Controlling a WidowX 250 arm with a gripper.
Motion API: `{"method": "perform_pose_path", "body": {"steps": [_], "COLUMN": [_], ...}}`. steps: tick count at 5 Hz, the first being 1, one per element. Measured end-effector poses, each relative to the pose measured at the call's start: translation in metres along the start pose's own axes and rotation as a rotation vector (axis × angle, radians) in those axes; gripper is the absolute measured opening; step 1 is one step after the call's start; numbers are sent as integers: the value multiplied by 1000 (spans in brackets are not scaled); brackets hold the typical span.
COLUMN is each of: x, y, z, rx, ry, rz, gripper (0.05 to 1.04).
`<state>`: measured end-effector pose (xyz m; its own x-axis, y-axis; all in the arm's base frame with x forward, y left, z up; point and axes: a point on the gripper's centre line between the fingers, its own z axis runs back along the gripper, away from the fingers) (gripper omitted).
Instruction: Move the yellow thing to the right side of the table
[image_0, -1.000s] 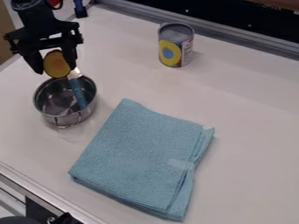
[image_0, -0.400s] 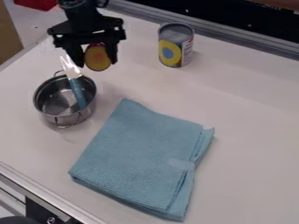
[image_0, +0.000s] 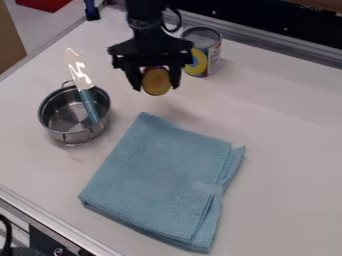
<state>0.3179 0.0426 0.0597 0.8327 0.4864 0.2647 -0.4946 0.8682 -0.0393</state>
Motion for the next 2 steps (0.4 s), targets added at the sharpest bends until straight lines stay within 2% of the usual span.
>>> {"method": "perform_pose_path", "body": {"steps": [1,2], "x": [-8,-12], "y": [-23,-40], "z": [-12,-13], "rx": [23,1], "ry": [-1,26], "rz": [-37,-38], "gripper": [774,774]}}
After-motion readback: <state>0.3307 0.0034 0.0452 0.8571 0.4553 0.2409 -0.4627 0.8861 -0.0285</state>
